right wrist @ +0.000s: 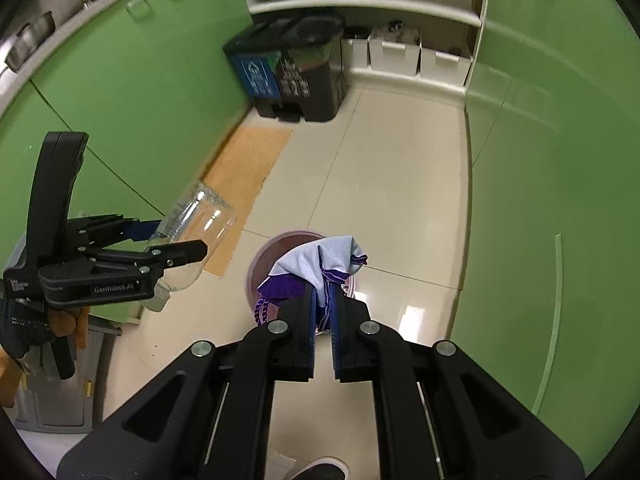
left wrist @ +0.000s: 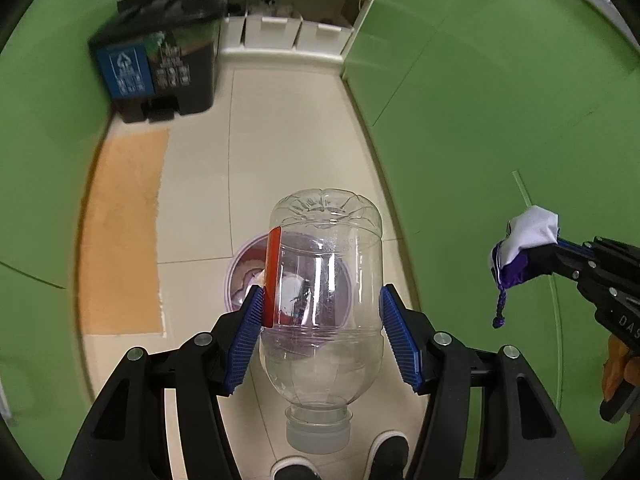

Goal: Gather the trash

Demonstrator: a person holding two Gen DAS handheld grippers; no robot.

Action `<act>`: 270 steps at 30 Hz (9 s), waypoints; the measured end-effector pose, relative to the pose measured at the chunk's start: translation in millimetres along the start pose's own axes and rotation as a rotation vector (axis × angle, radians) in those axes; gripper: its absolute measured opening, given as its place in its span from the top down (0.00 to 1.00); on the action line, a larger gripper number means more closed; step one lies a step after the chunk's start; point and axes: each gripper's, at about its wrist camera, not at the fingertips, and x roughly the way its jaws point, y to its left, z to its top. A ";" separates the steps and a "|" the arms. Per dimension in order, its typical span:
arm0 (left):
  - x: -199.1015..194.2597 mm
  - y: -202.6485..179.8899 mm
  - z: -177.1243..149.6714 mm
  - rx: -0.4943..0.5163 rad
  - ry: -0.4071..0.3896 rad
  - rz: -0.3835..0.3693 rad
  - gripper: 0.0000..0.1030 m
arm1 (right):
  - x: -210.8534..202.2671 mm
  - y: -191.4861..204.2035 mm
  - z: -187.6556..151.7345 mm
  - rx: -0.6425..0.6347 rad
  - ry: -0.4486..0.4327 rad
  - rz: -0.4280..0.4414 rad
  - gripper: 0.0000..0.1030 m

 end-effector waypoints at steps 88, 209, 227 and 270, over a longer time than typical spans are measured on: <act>-385.3 -537.3 83.4 0.623 -0.042 -0.298 0.05 | -618.5 -206.1 -159.6 0.710 -0.273 -0.347 0.04; -354.2 -146.3 60.4 0.073 -0.100 0.035 0.96 | -313.2 56.1 75.1 0.077 -0.050 0.145 0.95; -26.2 8.7 13.9 -0.015 -0.083 0.026 0.24 | 22.0 30.4 7.9 -0.001 0.025 0.135 0.95; -238.7 -94.1 31.0 -0.002 -0.124 -0.006 0.06 | -199.3 20.0 32.1 0.147 -0.039 0.020 0.03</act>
